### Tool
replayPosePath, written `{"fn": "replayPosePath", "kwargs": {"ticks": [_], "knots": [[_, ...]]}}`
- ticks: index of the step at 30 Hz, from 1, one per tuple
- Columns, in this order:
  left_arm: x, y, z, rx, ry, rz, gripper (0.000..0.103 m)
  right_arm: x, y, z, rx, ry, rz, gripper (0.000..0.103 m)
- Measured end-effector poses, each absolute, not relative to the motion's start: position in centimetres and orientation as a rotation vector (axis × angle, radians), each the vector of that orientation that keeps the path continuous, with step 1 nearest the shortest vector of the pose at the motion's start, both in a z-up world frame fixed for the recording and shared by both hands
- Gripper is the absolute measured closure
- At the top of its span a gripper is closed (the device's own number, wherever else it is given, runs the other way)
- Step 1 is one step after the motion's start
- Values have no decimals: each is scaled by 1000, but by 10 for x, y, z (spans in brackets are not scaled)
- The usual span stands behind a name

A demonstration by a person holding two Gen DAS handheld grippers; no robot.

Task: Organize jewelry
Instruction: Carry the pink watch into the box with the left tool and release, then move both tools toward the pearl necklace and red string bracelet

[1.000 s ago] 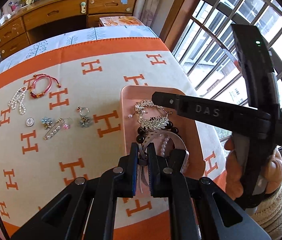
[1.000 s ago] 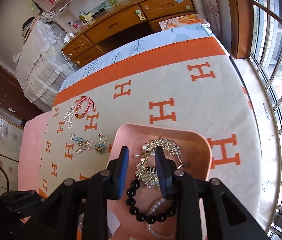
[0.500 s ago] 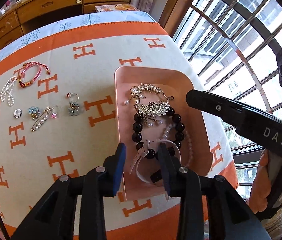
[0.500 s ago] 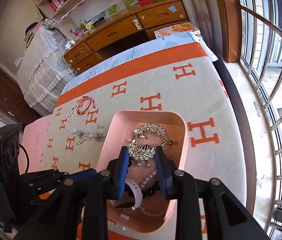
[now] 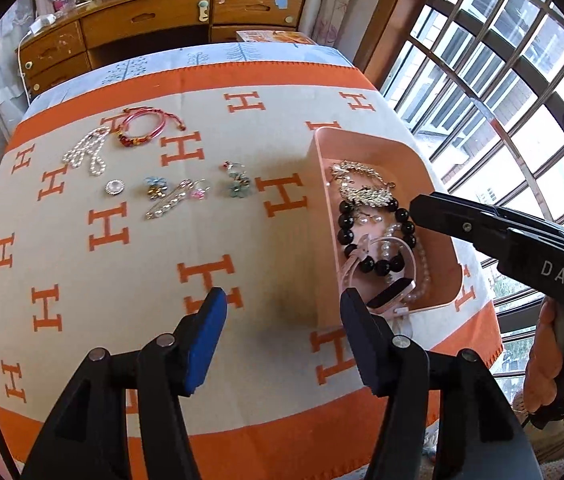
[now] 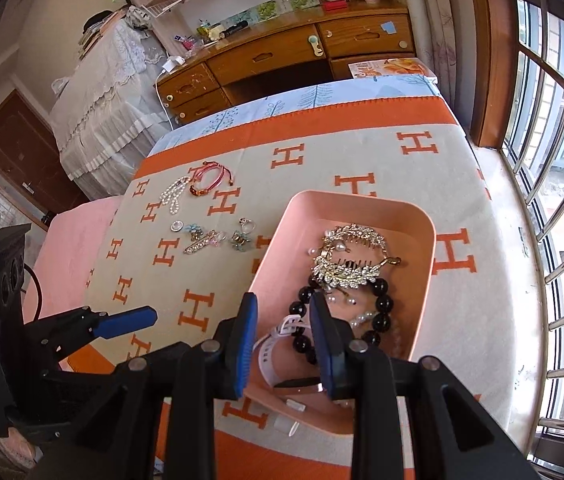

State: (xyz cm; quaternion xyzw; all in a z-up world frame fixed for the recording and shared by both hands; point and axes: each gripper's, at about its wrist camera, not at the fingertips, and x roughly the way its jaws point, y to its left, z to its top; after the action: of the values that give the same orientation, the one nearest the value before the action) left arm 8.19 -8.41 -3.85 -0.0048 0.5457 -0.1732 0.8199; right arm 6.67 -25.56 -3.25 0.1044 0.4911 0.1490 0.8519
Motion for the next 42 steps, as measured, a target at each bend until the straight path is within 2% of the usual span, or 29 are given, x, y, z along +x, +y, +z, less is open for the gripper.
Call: {"fn": "replayPosePath", "kwargs": {"ticks": [15,30,35,42], "knots": [[82,55,-11,-24,1122,-88,46,71,-207,-11,152,1062,371,76],[183,104,65,82,1022,66,39,173,-138,69,54,1050,360,76],[231,109,50,58,1053,63,37,229,-115,50,52,1117,328,76],[289,100,-26,53,1171,-27,37,286,-93,-33,79,1292,323,76]]}}
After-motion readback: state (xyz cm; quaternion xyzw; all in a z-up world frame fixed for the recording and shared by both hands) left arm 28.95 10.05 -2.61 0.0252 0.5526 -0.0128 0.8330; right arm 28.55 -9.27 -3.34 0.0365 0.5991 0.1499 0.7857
